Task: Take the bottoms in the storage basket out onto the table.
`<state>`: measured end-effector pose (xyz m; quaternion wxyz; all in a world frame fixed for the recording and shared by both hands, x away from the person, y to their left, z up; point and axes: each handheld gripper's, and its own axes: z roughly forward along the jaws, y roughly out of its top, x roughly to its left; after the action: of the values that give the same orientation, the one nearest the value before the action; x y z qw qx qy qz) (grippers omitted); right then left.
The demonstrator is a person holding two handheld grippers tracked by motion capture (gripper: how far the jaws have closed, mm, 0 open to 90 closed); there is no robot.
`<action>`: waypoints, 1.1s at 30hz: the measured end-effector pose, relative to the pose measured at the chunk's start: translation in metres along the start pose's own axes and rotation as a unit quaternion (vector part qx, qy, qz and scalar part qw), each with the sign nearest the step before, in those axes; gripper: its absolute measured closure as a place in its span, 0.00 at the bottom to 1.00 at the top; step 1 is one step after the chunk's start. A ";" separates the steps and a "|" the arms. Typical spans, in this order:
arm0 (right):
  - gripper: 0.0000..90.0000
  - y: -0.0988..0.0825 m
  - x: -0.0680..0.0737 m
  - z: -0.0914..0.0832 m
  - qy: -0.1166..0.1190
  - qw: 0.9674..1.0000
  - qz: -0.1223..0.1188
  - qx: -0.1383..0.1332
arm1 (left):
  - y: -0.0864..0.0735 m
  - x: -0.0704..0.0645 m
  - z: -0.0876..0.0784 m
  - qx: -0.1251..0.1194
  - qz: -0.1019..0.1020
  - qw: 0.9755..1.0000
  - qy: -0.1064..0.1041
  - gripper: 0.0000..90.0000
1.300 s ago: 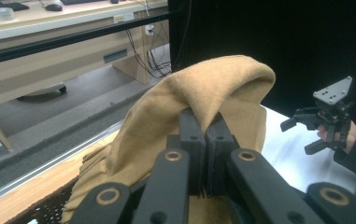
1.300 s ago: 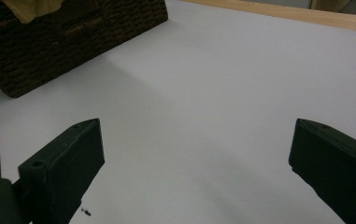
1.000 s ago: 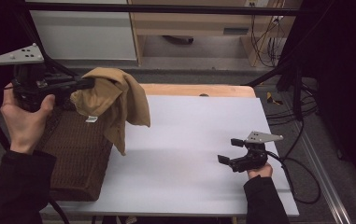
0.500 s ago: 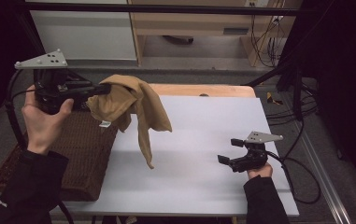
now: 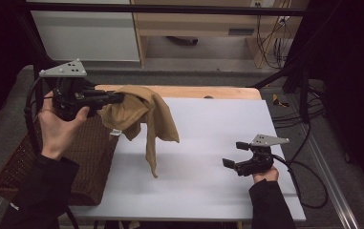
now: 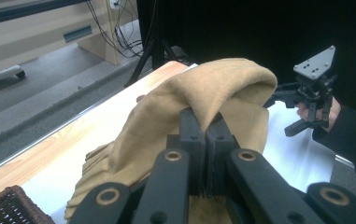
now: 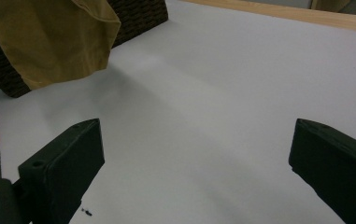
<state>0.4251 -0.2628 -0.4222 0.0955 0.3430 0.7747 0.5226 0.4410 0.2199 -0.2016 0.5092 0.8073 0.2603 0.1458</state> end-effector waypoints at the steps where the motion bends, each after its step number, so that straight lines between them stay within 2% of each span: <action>1: 0.04 0.000 0.000 0.000 0.000 1.000 0.000 0.000 | -0.001 0.000 0.002 0.002 0.000 1.000 -0.001 0.98; 21: 0.04 0.000 0.000 0.000 0.001 1.000 0.000 0.000 | -0.015 -0.006 0.040 0.032 -0.002 0.999 -0.022 0.98; 33: 0.04 0.000 0.000 0.000 0.001 1.000 -0.002 0.001 | -0.027 -0.009 0.058 0.051 -0.005 0.998 -0.021 0.98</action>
<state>0.4254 -0.2627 -0.4226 0.0957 0.3411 0.7760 0.5219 0.4556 0.1810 -0.2516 0.4735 0.8338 0.2604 0.1132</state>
